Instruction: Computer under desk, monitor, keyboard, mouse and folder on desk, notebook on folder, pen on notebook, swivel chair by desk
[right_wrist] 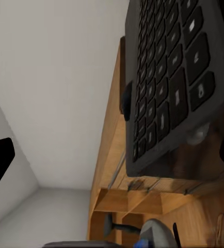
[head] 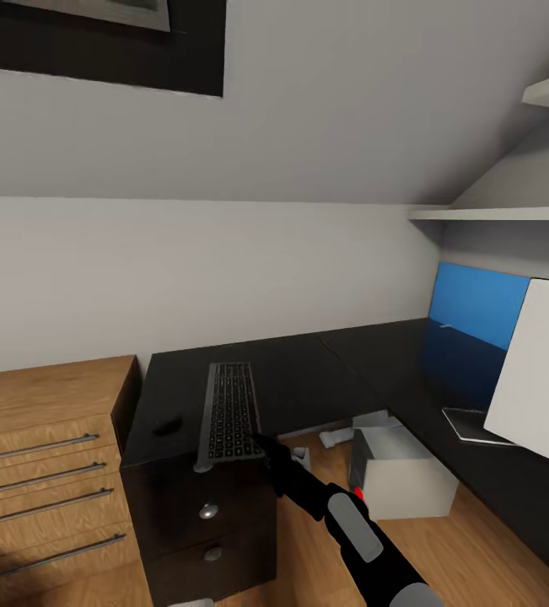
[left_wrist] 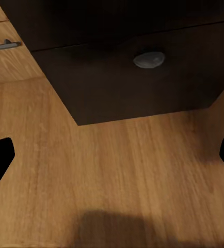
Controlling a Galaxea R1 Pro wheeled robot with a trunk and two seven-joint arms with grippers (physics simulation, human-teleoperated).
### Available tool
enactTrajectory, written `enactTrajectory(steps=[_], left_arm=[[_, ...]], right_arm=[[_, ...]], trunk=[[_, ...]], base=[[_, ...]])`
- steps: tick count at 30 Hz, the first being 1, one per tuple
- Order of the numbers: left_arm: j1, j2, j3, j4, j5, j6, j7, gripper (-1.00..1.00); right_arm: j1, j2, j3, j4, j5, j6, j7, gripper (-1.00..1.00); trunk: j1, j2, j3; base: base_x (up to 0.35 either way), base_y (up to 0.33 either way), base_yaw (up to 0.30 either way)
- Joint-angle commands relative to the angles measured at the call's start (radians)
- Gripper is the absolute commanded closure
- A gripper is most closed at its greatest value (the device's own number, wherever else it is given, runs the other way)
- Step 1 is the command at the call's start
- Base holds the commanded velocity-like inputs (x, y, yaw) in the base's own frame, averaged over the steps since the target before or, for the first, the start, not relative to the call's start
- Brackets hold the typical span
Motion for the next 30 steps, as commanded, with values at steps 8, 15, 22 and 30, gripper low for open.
enactTrajectory(steps=[8, 15, 22, 30], left_arm=[[-0.001, 0.000, -0.005, 0.000, 0.010, -0.006, 0.008, -1.00], [-0.001, 0.000, -0.016, 0.000, 0.010, -0.006, 0.008, -1.00], [-0.001, 0.000, -0.021, 0.000, 0.011, -0.006, 0.008, -1.00], [-0.001, -0.002, -0.023, 0.005, 0.012, -0.003, 0.008, -1.00]], right_arm=[[-0.001, -0.002, -0.051, 0.000, -0.004, 0.000, 0.001, -1.00], [-0.001, -0.003, -0.060, 0.000, -0.004, -0.001, 0.001, -1.00], [-0.001, -0.013, -0.061, 0.000, -0.002, -0.057, 0.000, -1.00], [-0.002, -0.043, -0.042, -0.010, 0.138, -0.509, -0.337, -1.00]], trunk=[[-0.001, -0.001, -0.001], [-0.001, -0.001, -0.001], [-0.001, -0.001, -0.001], [-0.001, -0.001, -0.001]], base=[[-0.121, -0.158, 0.000], [-0.007, -0.040, 0.000], [-0.001, -0.003, 0.000], [0.000, 0.000, 0.000]])
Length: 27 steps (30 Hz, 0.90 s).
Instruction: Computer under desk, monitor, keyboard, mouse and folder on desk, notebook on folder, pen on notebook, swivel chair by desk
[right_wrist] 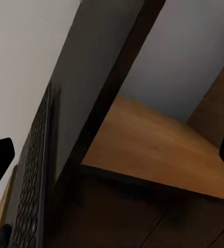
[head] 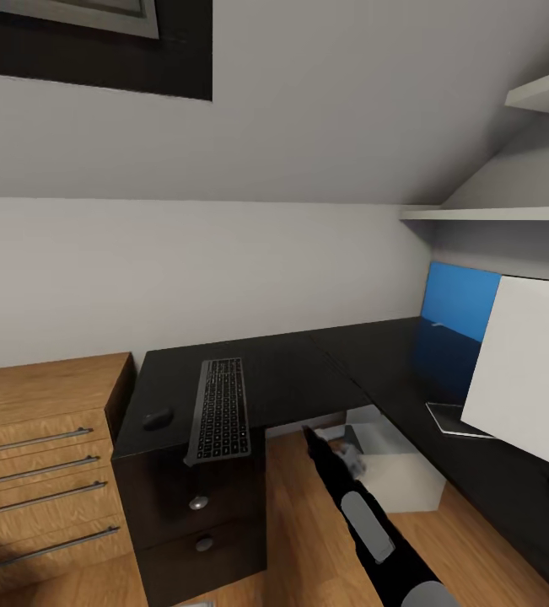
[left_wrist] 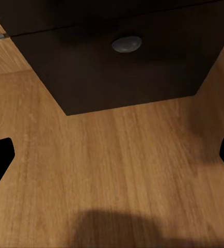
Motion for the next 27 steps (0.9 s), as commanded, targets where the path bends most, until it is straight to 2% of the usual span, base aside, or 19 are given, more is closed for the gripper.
enactTrajectory(steps=[1, 2, 3, 6, 7, 9, 10, 11, 12, 14, 16, 17, 20, 22, 24, 26, 27], left_arm=[[-0.001, 0.001, -0.006, 0.000, 0.010, -0.006, 0.006, -1.00], [-0.001, 0.001, -0.005, 0.000, 0.010, -0.006, 0.006, -1.00], [-0.001, 0.001, -0.005, 0.000, 0.011, -0.006, 0.006, -1.00], [-0.001, 0.001, -0.005, 0.001, 0.011, -0.006, 0.006, -1.00], [-0.001, 0.001, -0.005, 0.001, 0.011, -0.006, 0.006, -1.00], [-0.001, 0.001, -0.005, 0.001, 0.011, -0.006, 0.006, -1.00], [-0.001, 0.001, -0.006, 0.001, 0.011, -0.006, 0.006, -1.00], [-0.001, 0.001, -0.006, 0.001, 0.011, -0.006, 0.006, -1.00], [-0.001, 0.001, -0.005, 0.001, 0.011, -0.006, 0.006, -1.00], [-0.001, 0.001, -0.005, 0.001, 0.011, -0.006, 0.006, -1.00], [-0.001, 0.001, -0.005, 0.001, 0.010, -0.006, 0.006, -1.00], [-0.001, 0.002, -0.005, 0.001, 0.010, -0.006, 0.006, -1.00], [-0.001, 0.002, -0.005, 0.001, 0.009, -0.006, 0.006, -1.00], [-0.001, 0.002, -0.005, 0.001, 0.009, -0.006, 0.006, -1.00], [-0.001, 0.002, -0.005, 0.001, 0.009, -0.006, 0.006, -1.00], [-0.001, 0.002, -0.005, 0.001, 0.009, -0.007, 0.006, -1.00], [-0.001, 0.003, -0.005, 0.001, 0.009, -0.007, 0.006, -1.00]], right_arm=[[-0.001, 0.000, 0.008, 0.001, 0.031, -0.026, -0.026, -1.00], [-0.001, 0.000, 0.013, 0.001, 0.076, -0.045, -0.052, -1.00], [-0.002, 0.002, 0.022, 0.000, 0.180, -0.079, -0.102, -1.00], [-0.003, 0.007, 0.031, 0.002, 0.363, -0.122, -0.184, -1.00], [-0.004, 0.012, 0.034, 0.004, 0.491, -0.146, -0.251, -1.00], [-0.004, 0.016, 0.037, 0.006, 0.621, -0.171, -0.325, -1.00], [-0.004, 0.019, 0.039, 0.007, 0.741, -0.200, -0.397, -1.00], [-0.004, 0.020, 0.040, 0.007, 0.794, -0.215, -0.429, -1.00], [-0.004, 0.022, 0.041, 0.008, 0.878, -0.250, -0.484, -1.00], [-0.003, 0.024, 0.042, 0.008, 0.934, -0.290, -0.530, -1.00], [-0.003, 0.029, 0.043, 0.007, 0.970, -0.328, -0.566, -1.00], [-0.003, 0.040, 0.044, 0.005, 0.993, -0.359, -0.595, -1.00], [-0.004, 0.059, 0.046, 0.005, 1.015, -0.385, -0.619, -1.00], [-0.004, 0.059, 0.056, 0.009, 1.027, -0.387, -0.632, -1.00], [-0.004, 0.059, 0.073, 0.009, 1.032, -0.369, -0.638, -1.00], [-0.003, 0.059, 0.101, 0.004, 1.034, -0.307, -0.645, -1.00], [-0.004, 0.059, 0.116, -0.016, 1.033, -0.202, -0.650, -1.00]], trunk=[[0.000, -0.001, -0.001], [0.000, -0.001, -0.001], [0.000, -0.001, -0.001], [0.000, -0.001, -0.001], [0.000, -0.001, -0.001], [0.000, -0.001, -0.001], [0.000, -0.001, -0.001], [0.000, -0.001, -0.001], [0.000, -0.001, -0.001], [0.000, -0.001, -0.001], [0.000, -0.001, -0.001], [0.000, -0.001, -0.001], [0.000, -0.001, -0.001], [0.000, -0.001, -0.001], [0.000, -0.001, -0.001], [0.000, -0.001, -0.001], [0.000, -0.001, -0.001]], base=[[0.000, 0.000, 0.000], [0.000, 0.000, 0.000], [0.000, 0.000, 0.000], [0.000, 0.000, 0.000], [0.000, 0.000, 0.000], [0.000, 0.000, 0.000], [0.000, 0.000, 0.000], [0.000, 0.000, 0.000], [0.000, 0.000, 0.000], [0.000, 0.000, 0.000], [0.000, 0.000, 0.000], [0.000, 0.000, 0.000], [0.000, 0.000, 0.000], [0.000, 0.000, 0.000], [0.000, 0.000, 0.000], [0.000, 0.000, 0.000], [0.000, 0.000, 0.000]])
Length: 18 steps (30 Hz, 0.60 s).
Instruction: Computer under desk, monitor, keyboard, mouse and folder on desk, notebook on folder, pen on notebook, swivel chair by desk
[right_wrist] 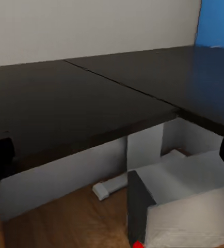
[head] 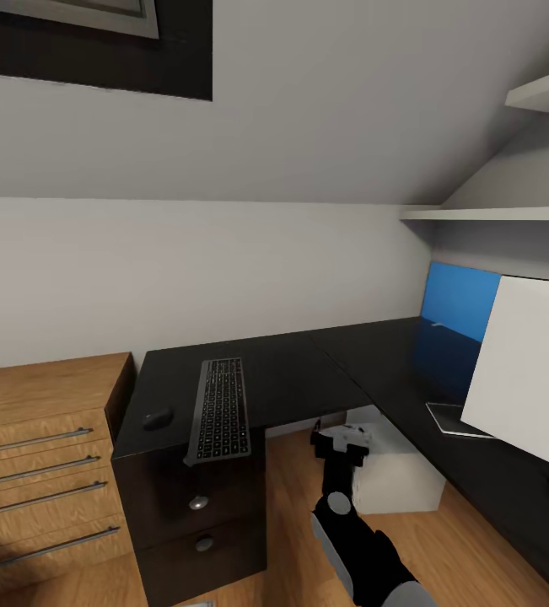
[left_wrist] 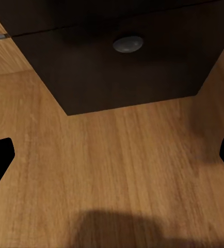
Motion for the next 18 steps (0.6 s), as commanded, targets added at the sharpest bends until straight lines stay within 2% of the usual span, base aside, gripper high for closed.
enactTrajectory(steps=[1, 3, 4, 7, 11, 12, 18], left_arm=[[-0.001, 0.001, -0.006, 0.000, 0.010, -0.006, 0.006, -1.00], [-0.001, 0.001, -0.006, 0.000, 0.010, -0.006, 0.006, -1.00], [-0.001, 0.001, -0.006, 0.000, 0.010, -0.006, 0.006, -1.00], [-0.001, 0.001, -0.006, 0.000, 0.010, -0.006, 0.006, -1.00], [-0.001, 0.001, -0.006, 0.000, 0.010, -0.006, 0.006, -1.00], [-0.001, 0.001, -0.006, 0.000, 0.010, -0.006, 0.006, -1.00], [-0.001, 0.001, -0.006, 0.000, 0.010, -0.006, 0.006, -1.00]], right_arm=[[-0.001, 0.000, 0.007, -0.028, -0.005, 0.088, -0.008, -1.00], [-0.001, 0.000, 0.008, -0.068, -0.006, 0.188, -0.016, -1.00], [0.000, 0.000, 0.005, -0.115, -0.009, 0.280, -0.028, -1.00], [0.002, 0.000, 0.001, -0.191, -0.026, 0.378, -0.054, -1.00], [0.012, 0.000, -0.001, -0.280, -0.075, 0.439, -0.090, -1.00], [0.024, 0.000, -0.002, -0.314, -0.099, 0.454, -0.105, -1.00], [0.071, 0.000, 0.002, -0.421, -0.140, 0.476, -0.129, -1.00]], trunk=[[0.000, -0.001, -0.001], [0.000, -0.001, -0.001], [0.000, -0.001, -0.001], [0.000, -0.001, -0.001], [0.000, -0.001, -0.001], [0.000, -0.001, -0.001], [0.000, -0.001, -0.001]], base=[[0.000, 0.000, 0.000], [0.000, 0.000, 0.000], [0.000, 0.000, 0.000], [0.000, 0.000, 0.000], [0.000, 0.000, 0.000], [0.000, 0.000, 0.000], [0.000, 0.000, 0.000]])
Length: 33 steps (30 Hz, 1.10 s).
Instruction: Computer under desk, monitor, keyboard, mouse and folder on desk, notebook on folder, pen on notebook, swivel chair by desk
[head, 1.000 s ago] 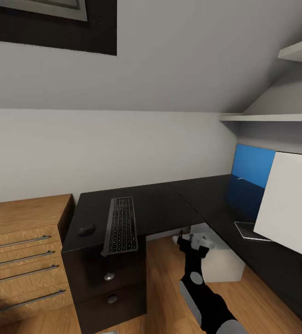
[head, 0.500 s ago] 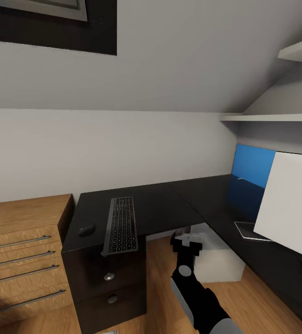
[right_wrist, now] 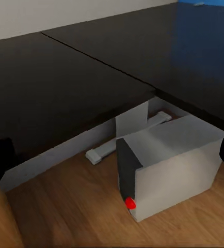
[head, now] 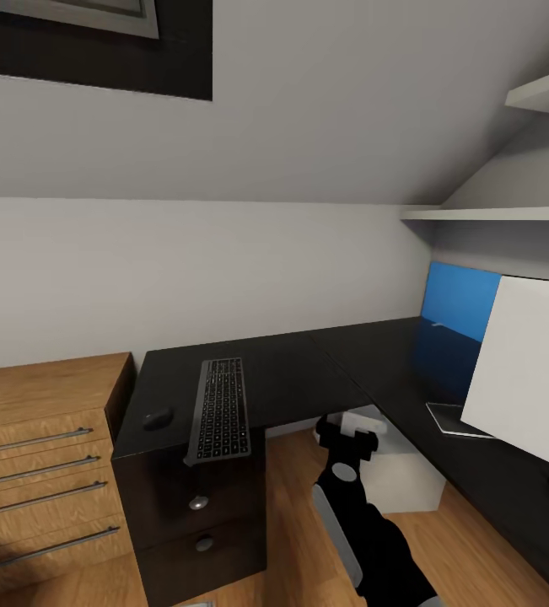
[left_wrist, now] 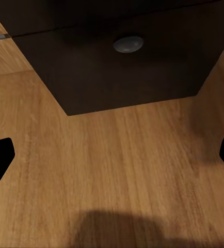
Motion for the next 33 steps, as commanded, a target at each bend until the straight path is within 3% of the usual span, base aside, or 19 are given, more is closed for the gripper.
enactTrajectory(steps=[1, 15, 19, 33], left_arm=[[-0.001, 0.001, -0.006, 0.000, 0.010, -0.006, 0.006, -1.00], [-0.001, 0.001, -0.005, 0.000, 0.010, -0.006, 0.006, -1.00], [-0.001, 0.001, -0.005, 0.000, 0.010, -0.006, 0.004, -1.00], [-0.001, 0.001, -0.006, 0.000, 0.010, -0.006, 0.003, -1.00]], right_arm=[[0.001, 0.000, 0.002, -0.005, -0.004, 0.006, -0.007, -1.00], [0.007, 0.000, 0.010, -0.021, -0.012, -0.011, -0.009, -1.00], [0.007, 0.000, 0.009, -0.020, -0.012, -0.012, -0.008, -1.00], [0.007, 0.000, 0.010, -0.019, -0.014, -0.013, -0.009, -1.00]], trunk=[[0.000, -0.001, -0.001], [0.000, -0.001, -0.001], [0.000, -0.001, 0.001], [0.000, -0.001, -0.017]], base=[[0.000, 0.000, 0.000], [0.000, 0.000, 0.000], [0.000, 0.000, -0.208], [0.000, 0.000, -0.076]])
